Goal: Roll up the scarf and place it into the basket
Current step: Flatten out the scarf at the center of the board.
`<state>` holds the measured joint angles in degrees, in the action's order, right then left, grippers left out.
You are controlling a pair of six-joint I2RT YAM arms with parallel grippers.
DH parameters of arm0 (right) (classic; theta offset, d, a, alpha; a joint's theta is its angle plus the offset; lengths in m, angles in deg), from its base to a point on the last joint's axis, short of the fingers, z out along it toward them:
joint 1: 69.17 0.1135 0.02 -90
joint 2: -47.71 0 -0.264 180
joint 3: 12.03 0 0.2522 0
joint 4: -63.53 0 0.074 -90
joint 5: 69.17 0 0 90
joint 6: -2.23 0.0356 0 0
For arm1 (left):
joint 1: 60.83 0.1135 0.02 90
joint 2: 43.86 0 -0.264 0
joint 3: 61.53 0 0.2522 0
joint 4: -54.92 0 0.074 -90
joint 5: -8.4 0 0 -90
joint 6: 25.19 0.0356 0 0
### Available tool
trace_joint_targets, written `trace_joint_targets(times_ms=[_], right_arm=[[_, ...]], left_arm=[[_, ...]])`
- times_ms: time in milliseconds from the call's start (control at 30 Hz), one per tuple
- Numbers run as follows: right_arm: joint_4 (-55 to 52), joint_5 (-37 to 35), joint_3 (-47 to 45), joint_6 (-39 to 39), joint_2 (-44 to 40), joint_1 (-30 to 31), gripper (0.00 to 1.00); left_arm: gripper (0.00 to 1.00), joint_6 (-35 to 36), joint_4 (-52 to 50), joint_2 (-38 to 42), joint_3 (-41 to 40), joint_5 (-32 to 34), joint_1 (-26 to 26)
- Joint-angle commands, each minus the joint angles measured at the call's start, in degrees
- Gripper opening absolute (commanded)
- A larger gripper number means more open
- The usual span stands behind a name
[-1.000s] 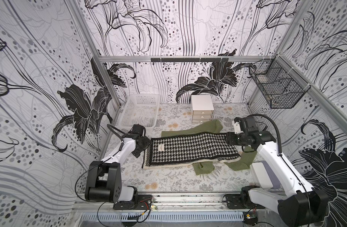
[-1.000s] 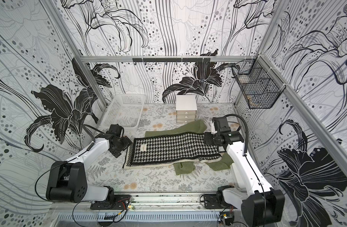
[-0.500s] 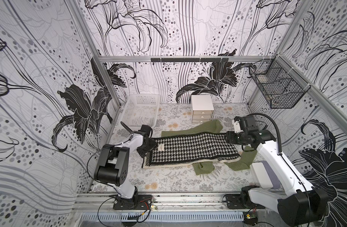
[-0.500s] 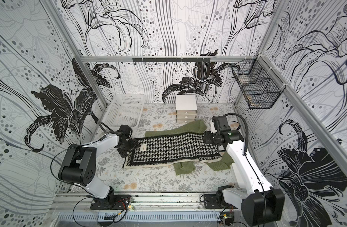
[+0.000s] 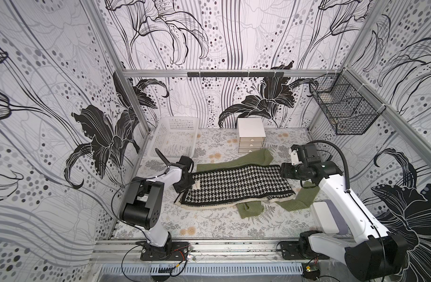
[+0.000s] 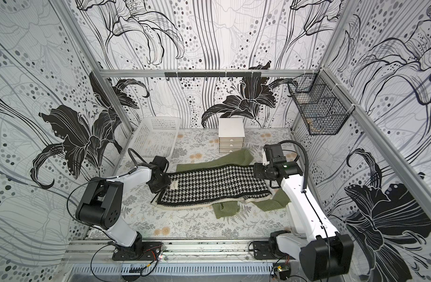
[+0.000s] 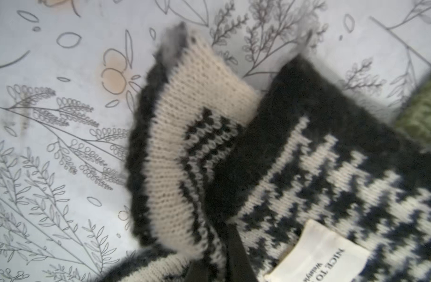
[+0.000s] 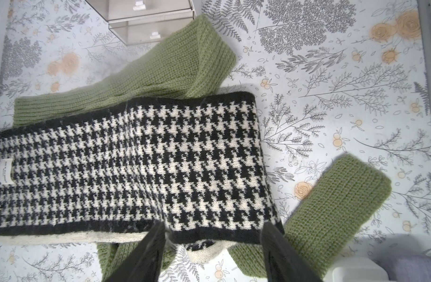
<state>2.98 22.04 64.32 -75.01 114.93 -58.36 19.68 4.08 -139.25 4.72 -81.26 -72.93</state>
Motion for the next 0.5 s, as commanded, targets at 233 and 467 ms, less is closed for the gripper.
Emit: trace_joint_targets(times_ms=[233,467], right_arm=[[-1.6,-4.0,1.6,-0.4,-1.1,0.3,0.67],[0.5,-5.0,1.5,-1.5,1.8,-3.9,0.68]], left_arm=[[0.00,1.7,-19.9,7.3,20.9,9.8,-14.9],[0.00,12.0,-40.6,-0.7,63.3,11.0,-23.2]])
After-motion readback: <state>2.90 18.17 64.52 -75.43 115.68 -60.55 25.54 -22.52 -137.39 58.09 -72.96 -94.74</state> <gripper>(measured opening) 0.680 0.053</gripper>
